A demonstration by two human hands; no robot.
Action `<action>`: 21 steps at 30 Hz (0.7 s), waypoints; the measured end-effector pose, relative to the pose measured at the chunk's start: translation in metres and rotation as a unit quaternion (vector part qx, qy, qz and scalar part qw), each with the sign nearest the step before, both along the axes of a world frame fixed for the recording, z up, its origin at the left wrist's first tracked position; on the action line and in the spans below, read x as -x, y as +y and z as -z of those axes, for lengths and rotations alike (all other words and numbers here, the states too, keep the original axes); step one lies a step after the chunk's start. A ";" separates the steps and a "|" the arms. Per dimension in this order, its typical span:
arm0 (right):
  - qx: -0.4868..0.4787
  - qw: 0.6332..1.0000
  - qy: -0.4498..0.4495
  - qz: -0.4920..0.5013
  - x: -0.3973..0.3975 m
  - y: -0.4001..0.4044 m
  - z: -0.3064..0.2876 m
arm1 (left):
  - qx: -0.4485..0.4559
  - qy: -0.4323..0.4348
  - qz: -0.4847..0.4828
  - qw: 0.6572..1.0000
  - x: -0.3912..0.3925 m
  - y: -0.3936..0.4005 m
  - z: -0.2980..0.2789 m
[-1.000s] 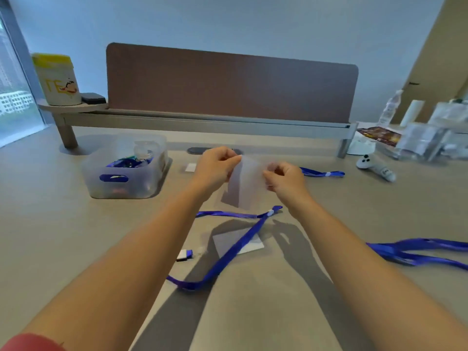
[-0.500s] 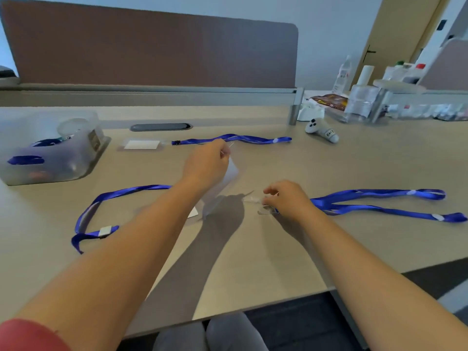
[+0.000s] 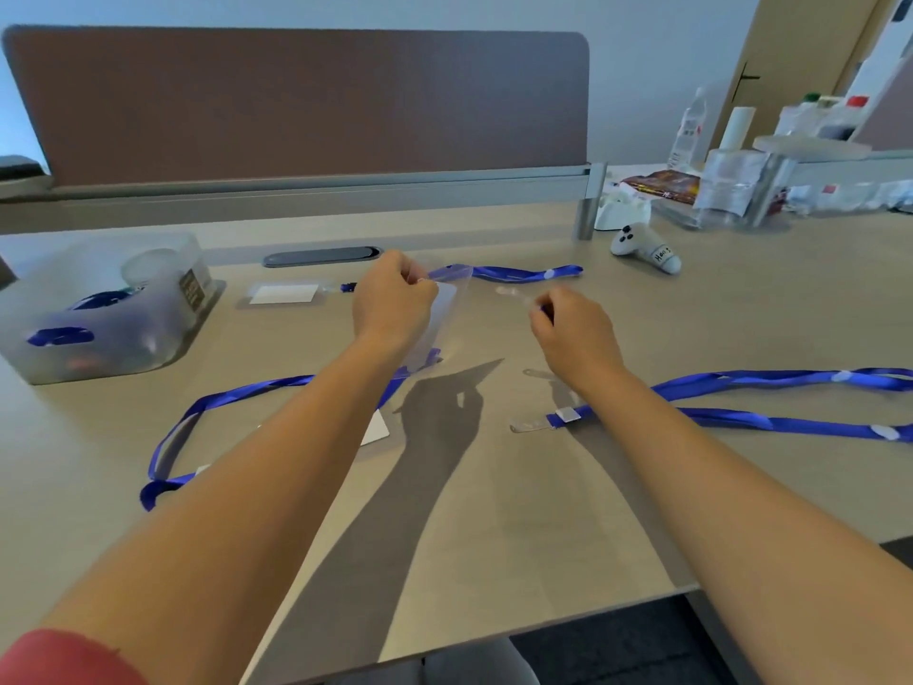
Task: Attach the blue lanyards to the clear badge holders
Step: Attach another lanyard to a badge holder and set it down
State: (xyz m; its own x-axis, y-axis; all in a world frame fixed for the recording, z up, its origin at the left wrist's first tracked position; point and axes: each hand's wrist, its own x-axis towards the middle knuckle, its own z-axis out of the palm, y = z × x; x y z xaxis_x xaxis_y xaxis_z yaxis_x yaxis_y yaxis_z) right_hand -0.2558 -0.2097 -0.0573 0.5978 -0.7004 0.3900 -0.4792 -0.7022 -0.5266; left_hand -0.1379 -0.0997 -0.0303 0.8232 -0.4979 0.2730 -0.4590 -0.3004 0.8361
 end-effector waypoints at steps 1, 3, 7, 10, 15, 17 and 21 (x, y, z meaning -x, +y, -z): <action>-0.008 1.000 -0.028 -0.006 -0.002 -0.001 -0.005 | 0.017 0.021 0.010 1.000 0.000 -0.002 0.000; -0.026 0.997 -0.066 -0.019 -0.007 0.000 -0.013 | 0.052 0.061 0.030 0.996 0.002 -0.006 -0.001; -0.028 0.995 -0.083 -0.041 -0.016 0.004 -0.021 | 0.099 0.124 0.062 0.985 0.009 -0.009 -0.004; -0.043 0.994 -0.086 -0.049 -0.022 0.007 -0.025 | 0.125 0.172 0.067 0.975 0.010 -0.010 -0.005; -0.186 0.969 -0.149 -0.063 -0.029 0.012 -0.034 | 0.128 0.182 0.045 0.974 0.000 -0.011 -0.002; -0.252 0.951 -0.159 -0.080 -0.030 0.017 -0.039 | 0.125 0.181 0.039 0.975 -0.004 -0.010 -0.001; -0.340 0.925 -0.135 -0.099 -0.030 0.031 -0.046 | 0.127 0.147 0.043 0.980 -0.005 -0.007 0.000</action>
